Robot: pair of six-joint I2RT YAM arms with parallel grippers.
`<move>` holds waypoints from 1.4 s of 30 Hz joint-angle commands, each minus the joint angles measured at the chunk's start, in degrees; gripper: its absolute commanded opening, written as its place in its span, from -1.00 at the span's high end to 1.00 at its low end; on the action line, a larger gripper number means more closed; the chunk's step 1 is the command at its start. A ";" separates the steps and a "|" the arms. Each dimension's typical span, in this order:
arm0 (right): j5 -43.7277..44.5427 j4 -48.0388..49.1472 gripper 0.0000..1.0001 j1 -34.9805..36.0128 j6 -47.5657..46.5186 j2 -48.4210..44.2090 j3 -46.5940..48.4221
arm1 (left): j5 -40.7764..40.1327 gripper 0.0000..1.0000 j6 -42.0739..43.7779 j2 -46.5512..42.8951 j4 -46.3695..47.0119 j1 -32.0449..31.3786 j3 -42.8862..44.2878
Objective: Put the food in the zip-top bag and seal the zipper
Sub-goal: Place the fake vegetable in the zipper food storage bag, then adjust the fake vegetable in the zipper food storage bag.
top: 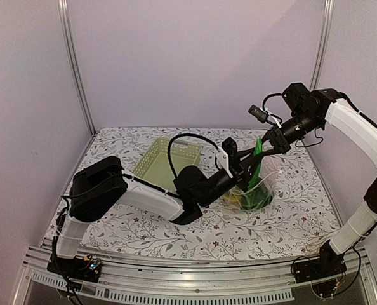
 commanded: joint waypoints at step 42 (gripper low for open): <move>-0.17 2.06 1.00 0.76 0.21 -0.68 1.45 | 6.75 -0.16 -6.55 -32.97 -84.50 1.04 7.56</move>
